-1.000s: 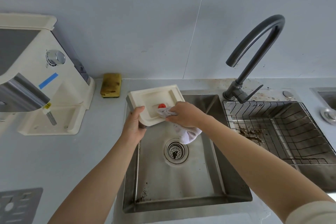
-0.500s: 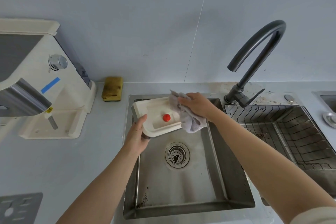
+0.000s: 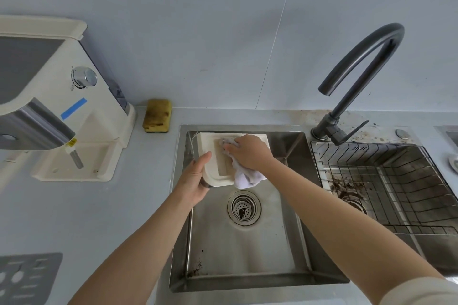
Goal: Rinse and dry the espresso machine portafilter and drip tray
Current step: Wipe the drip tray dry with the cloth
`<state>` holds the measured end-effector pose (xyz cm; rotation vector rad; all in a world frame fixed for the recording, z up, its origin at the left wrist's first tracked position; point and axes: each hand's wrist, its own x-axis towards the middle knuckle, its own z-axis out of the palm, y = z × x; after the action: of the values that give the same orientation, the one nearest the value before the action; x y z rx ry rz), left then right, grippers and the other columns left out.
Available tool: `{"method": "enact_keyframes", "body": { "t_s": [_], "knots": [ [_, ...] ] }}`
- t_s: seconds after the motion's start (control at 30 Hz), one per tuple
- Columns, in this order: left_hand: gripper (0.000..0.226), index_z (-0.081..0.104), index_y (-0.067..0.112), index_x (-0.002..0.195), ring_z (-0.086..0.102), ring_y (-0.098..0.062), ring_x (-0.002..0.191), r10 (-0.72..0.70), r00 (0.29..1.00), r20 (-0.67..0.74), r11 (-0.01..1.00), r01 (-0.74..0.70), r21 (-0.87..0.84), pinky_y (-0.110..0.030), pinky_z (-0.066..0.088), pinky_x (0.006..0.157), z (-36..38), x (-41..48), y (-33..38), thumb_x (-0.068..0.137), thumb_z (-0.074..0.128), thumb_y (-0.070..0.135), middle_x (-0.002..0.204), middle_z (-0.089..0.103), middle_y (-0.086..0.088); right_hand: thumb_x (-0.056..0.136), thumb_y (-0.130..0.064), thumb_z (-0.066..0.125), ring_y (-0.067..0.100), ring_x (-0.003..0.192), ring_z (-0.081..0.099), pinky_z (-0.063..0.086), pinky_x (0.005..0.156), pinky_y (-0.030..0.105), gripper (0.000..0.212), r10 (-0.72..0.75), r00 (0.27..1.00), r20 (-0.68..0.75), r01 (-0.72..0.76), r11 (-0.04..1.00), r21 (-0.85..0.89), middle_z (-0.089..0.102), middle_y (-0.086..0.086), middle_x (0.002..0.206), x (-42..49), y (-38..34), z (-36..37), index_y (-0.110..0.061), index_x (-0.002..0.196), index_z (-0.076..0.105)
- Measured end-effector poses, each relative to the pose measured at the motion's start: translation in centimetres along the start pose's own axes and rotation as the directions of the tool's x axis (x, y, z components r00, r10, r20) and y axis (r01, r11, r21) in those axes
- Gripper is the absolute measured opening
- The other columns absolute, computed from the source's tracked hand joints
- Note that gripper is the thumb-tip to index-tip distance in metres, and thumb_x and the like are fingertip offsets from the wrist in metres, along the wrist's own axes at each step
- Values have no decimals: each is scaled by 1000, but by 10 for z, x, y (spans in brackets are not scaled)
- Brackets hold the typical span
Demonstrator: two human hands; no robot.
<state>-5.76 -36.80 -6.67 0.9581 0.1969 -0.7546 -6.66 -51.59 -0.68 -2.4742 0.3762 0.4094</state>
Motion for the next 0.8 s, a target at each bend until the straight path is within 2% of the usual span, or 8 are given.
{"method": "enact_keyframes", "body": {
  "t_s": [0.1,0.2,0.3,0.43,0.5,0.63,0.73,0.8],
  "knots": [
    [40,59,19,107,62,-20,89,-21,1000,-19,1000,22,2,-39,50,84,0,-3,1,70,73,25,92,67,-4,92,-47,41,19,79,59,46,74,32,39,-75,997,9,75,997,19,64,5,90,-1,-3,5,-20,78,66],
    [68,65,21,103,66,-19,88,-26,999,31,998,25,51,-41,53,81,-1,-2,1,43,88,42,91,71,-3,94,-44,39,17,87,55,43,76,30,34,-141,985,97,143,990,-4,50,1,98,-7,-6,8,-23,84,63],
    [65,75,25,86,70,-14,81,-14,995,96,998,8,58,-38,55,78,-2,1,1,28,90,52,85,73,0,95,-42,39,16,99,50,41,91,32,35,-182,976,119,181,983,18,47,1,115,-12,-7,6,-20,100,66],
    [68,75,18,81,70,-14,74,-7,996,85,999,4,35,-31,57,69,-1,3,4,23,90,52,78,73,-2,95,-41,39,9,87,45,35,76,22,41,-193,963,189,200,980,-18,49,-9,89,-17,-8,0,-12,90,68],
    [77,70,13,88,70,-16,73,-7,998,56,1000,6,15,-31,58,67,0,2,4,22,91,49,78,73,-4,93,-43,41,13,83,47,34,75,25,41,-172,960,221,190,980,-64,49,-2,94,-18,-9,3,-13,75,62],
    [52,64,13,91,71,-15,66,2,1000,30,1000,-2,-11,-29,59,60,0,-5,0,49,81,39,72,73,-3,89,-41,41,20,74,50,35,72,30,42,-142,960,242,190,963,-189,51,5,84,-18,-13,10,-11,60,50],
    [65,66,14,91,71,-18,71,9,999,36,1000,-8,-29,-34,59,64,-2,-8,-4,37,89,41,77,74,-5,88,-43,44,18,63,48,36,64,28,44,-142,956,255,192,964,-183,52,4,69,-18,-13,9,-12,57,49],
    [51,67,15,91,71,-19,76,8,999,50,1000,-7,-21,-35,58,68,-4,-11,-4,50,84,41,79,74,-4,87,-43,47,16,60,46,38,65,29,43,-161,956,246,203,967,-155,51,4,63,-19,-12,3,-11,58,52]
  ]
}}
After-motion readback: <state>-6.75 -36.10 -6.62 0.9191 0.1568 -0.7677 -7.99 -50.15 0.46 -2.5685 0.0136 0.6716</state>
